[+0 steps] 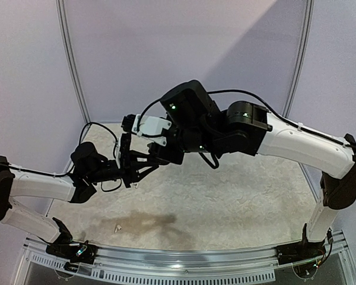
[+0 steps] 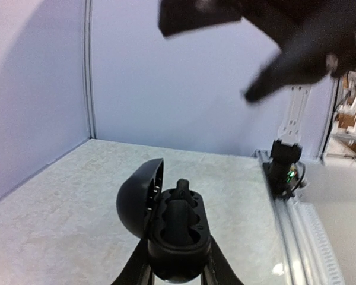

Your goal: Insert the wireless bluetooth earbuds into the charging case

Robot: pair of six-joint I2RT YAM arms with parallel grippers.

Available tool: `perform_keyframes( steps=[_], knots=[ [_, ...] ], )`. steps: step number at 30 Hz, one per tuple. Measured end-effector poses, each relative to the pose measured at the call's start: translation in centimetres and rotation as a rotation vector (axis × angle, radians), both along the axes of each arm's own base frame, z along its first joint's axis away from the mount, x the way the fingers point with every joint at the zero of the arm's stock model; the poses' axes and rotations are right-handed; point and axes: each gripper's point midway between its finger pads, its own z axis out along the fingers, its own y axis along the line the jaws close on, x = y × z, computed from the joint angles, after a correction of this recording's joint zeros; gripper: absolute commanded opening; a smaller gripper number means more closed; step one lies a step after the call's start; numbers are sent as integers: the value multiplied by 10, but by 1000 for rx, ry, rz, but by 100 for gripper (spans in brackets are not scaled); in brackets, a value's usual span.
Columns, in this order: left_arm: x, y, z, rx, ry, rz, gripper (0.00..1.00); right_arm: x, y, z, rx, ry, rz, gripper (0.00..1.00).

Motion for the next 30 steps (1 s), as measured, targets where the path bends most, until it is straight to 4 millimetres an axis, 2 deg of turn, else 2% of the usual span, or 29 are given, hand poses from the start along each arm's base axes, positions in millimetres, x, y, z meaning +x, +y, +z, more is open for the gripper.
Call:
perform_keyframes(
  steps=[4,8,13,14,16,20,23,26,28,30],
  knots=[
    [-1,1,-11,106,-216,19,0,14,-11,21,123,76,-79,39],
    [13,3,-27,299,-611,100,0,40,-25,30,210,109,-214,39],
    [41,10,-26,473,-934,237,0,52,-31,21,236,131,-309,39],
    [46,12,-23,508,-1010,267,0,53,-31,10,233,145,-328,39],
    [47,13,-23,510,-1007,272,0,53,-33,0,222,157,-346,40],
    [55,14,-19,488,-805,282,0,60,-39,-6,236,176,-396,40],
    [69,13,-3,420,-510,266,0,72,-49,-6,275,197,-472,42],
    [79,14,7,357,-208,223,0,93,-71,-13,316,224,-582,47],
    [85,13,0,354,7,186,0,108,-92,-24,336,247,-669,53],
    [91,14,-16,381,214,160,0,118,-112,-34,351,265,-744,59]
  ],
)
